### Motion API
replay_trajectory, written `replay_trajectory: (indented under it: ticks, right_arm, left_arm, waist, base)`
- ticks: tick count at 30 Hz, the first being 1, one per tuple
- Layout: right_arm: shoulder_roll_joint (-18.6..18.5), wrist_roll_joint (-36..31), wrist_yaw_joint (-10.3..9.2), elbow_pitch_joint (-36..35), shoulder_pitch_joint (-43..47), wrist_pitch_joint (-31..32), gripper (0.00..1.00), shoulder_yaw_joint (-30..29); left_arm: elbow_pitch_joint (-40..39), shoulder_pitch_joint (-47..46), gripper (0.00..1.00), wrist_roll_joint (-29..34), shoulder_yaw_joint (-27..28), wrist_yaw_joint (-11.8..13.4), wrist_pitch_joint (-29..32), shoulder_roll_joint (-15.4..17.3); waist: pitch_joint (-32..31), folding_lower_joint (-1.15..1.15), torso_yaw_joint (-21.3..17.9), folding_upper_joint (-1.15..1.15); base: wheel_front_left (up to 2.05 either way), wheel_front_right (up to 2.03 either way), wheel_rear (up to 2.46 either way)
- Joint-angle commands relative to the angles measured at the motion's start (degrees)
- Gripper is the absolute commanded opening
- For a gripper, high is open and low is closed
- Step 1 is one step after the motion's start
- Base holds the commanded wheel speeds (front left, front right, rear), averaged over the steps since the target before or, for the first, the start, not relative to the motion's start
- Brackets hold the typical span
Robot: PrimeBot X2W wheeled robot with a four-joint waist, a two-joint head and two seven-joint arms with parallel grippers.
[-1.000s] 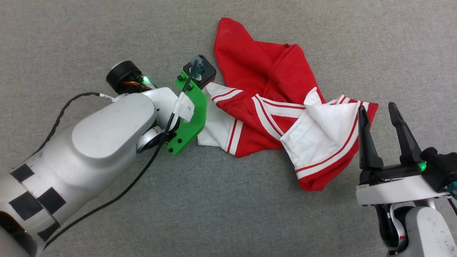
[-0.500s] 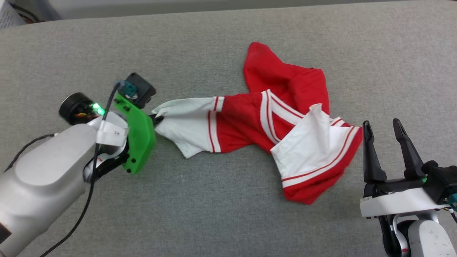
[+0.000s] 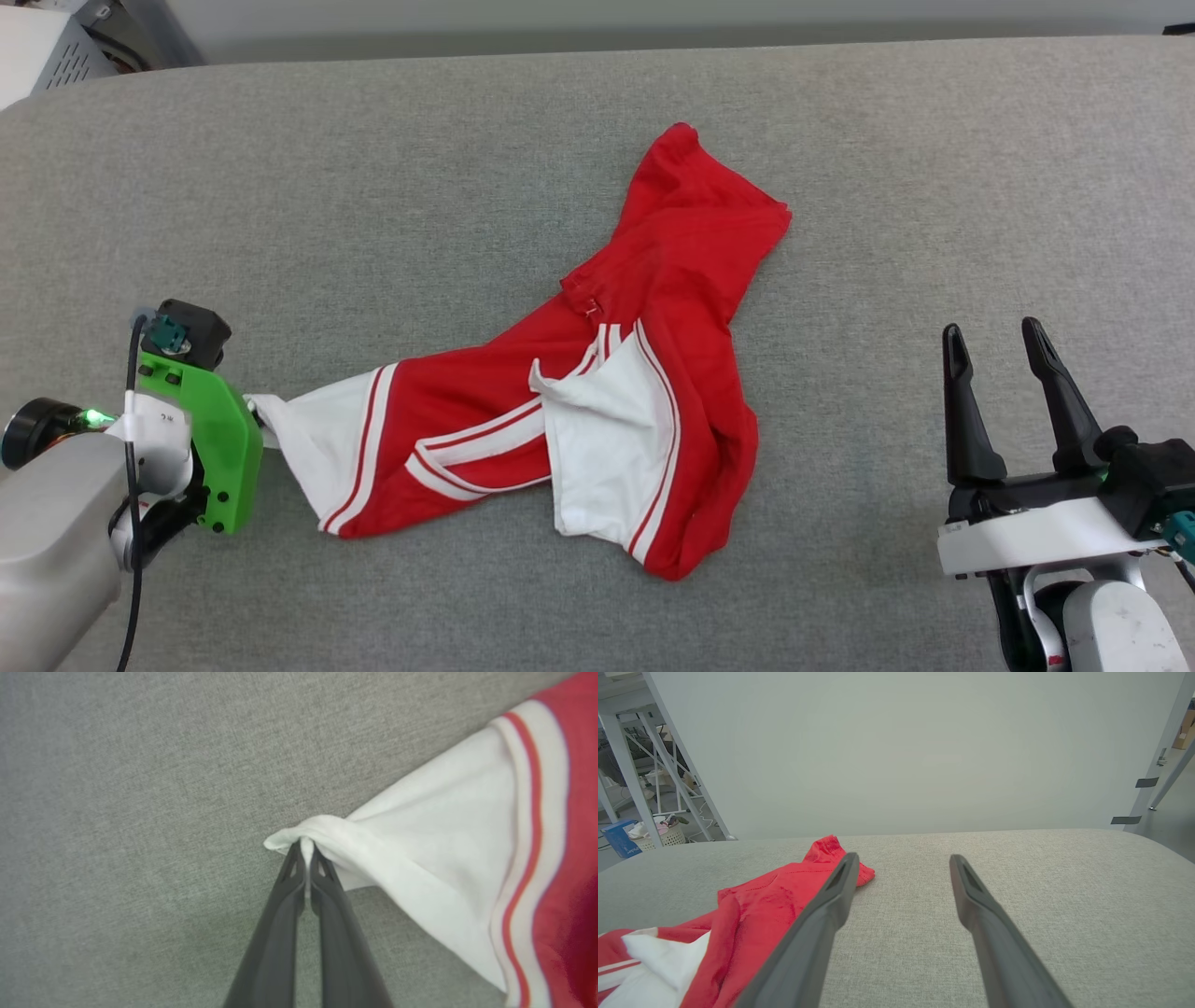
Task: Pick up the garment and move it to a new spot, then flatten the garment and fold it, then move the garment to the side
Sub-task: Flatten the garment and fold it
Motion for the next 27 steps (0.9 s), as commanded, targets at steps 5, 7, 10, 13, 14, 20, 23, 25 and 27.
replay_trajectory:
  ticks: [5,7,10,13,14,20,23,25,27]
  right_arm:
    - [-0.05,-0.45,-0.04,0.11,1.18,-0.34,1.0,-0.47]
    - [-0.05,-0.6,-0.04,0.21,1.62,-0.34,1.0,-0.89]
    - [-0.05,-0.96,-0.04,-0.03,2.0,-0.34,1.0,-1.12]
    - [-0.05,-1.69,-0.04,-0.68,2.26,-0.34,1.0,-1.58]
    - [-0.05,-2.01,-0.04,-0.94,2.25,-0.34,1.0,-1.61]
    - [-0.05,-4.45,-0.04,-3.76,0.6,-0.34,1.0,-2.16]
    - [-3.01,-5.83,-0.04,-7.89,-5.05,-0.34,1.0,-1.29]
    - [-4.53,-5.14,-0.04,-8.52,-6.89,-0.34,1.0,-0.41]
    - [-6.76,-4.57,-0.04,-8.76,-8.7,-0.34,1.0,1.3]
  left_arm:
    - [4.95,2.35,0.0,-1.21,0.47,-0.37,-3.0,-2.76]
    - [6.21,2.43,0.63,-1.04,1.4,-0.04,-6.57,-4.07]
    - [6.81,2.89,1.0,-0.64,2.92,1.1,-12.46,-5.39]
    - [5.89,3.67,1.0,0.46,4.28,3.13,-18.95,-5.83]
    - [5.35,4.06,1.0,0.65,4.74,3.96,-20.71,-5.81]
    - [-1.02,7.13,1.0,3.52,7.52,11.1,-28.17,-4.9]
    - [-14.01,13.78,1.0,11.07,16.21,20.68,-29.09,-5.1]
    - [-17.62,16.87,1.0,14.07,19.89,22.28,-29.1,-5.89]
    - [-20.95,20.0,1.0,17.85,23.95,23.97,-29.1,-7.16]
  waist:
    - [-0.34,0.0,-0.43,0.0]
    - [-1.25,0.0,0.0,0.0]
    - [-2.85,0.0,0.75,0.0]
    - [-4.83,0.0,1.87,0.0]
    - [-5.33,0.0,2.14,0.0]
    - [-7.49,0.0,4.11,0.0]
    - [-8.32,0.0,5.64,0.0]
    - [-8.32,0.0,5.94,0.0]
    - [-8.26,0.0,6.25,0.0]
  base:
    - [0.0,0.0,0.0]
    - [0.0,0.0,0.0]
    - [0.0,0.0,0.0]
    - [0.0,0.0,0.0]
    - [0.0,0.0,0.0]
    - [0.0,0.0,0.0]
    - [0.0,0.0,0.0]
    - [0.0,0.0,0.0]
    - [0.0,0.0,0.0]
